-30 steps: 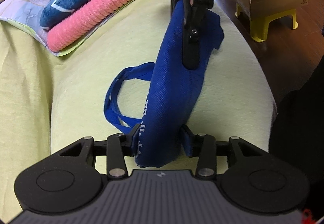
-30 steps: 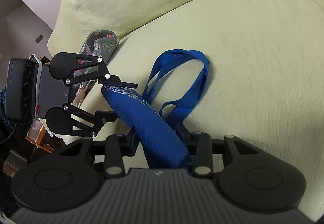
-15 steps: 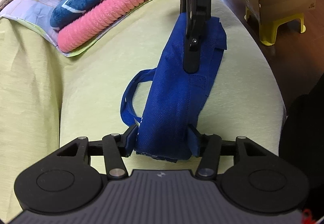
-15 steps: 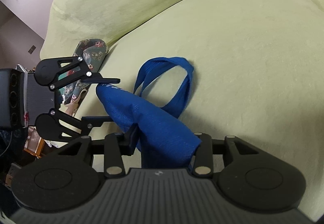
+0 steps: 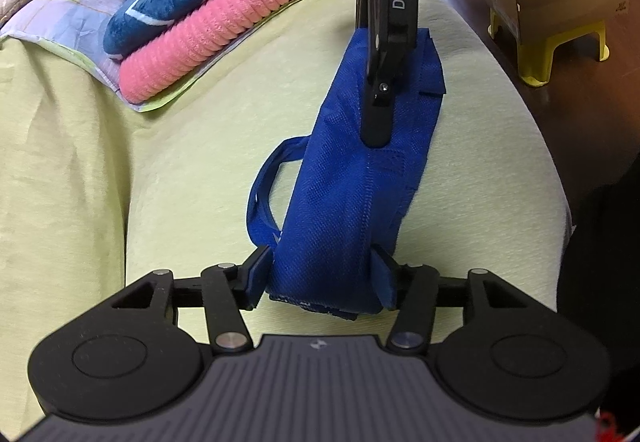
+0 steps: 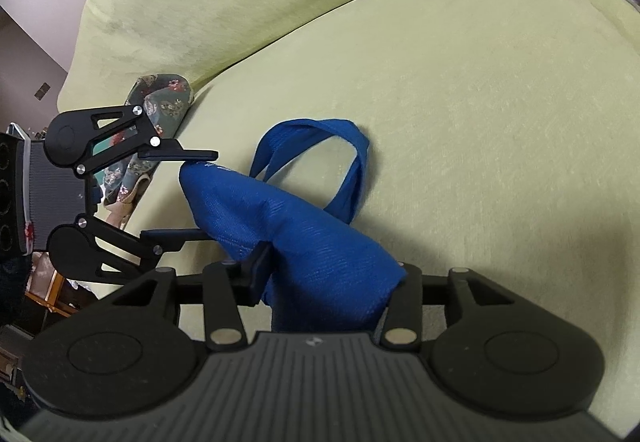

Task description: Fold shopping bag

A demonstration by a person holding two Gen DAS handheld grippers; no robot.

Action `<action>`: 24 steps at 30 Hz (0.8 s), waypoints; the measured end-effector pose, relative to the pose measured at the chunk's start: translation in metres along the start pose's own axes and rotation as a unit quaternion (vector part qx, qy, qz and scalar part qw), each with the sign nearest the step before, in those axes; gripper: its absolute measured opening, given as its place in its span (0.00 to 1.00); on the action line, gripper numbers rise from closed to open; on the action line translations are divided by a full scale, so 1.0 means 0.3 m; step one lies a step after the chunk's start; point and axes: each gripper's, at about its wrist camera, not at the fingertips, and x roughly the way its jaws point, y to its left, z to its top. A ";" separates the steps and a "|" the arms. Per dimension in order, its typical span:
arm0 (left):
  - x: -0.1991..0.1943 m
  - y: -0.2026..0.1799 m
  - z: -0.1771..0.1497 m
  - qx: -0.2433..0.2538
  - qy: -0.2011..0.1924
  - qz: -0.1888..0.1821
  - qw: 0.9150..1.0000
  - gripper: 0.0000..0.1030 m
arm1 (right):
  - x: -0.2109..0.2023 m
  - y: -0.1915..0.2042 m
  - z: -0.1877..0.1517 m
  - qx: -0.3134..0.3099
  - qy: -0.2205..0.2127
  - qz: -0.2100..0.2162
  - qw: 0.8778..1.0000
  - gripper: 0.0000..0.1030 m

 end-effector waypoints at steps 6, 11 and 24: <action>-0.017 0.004 -0.001 0.004 0.004 0.013 1.000 0.56 | -0.001 0.003 -0.001 0.002 0.000 -0.011 1.000 0.39; -0.050 0.033 -0.011 -0.002 0.009 0.035 0.999 0.51 | 0.005 0.007 0.009 0.005 0.001 -0.027 1.000 0.39; -0.039 0.002 0.039 -0.005 -0.017 0.015 1.000 0.33 | 0.010 0.021 0.020 0.001 0.004 -0.043 0.999 0.38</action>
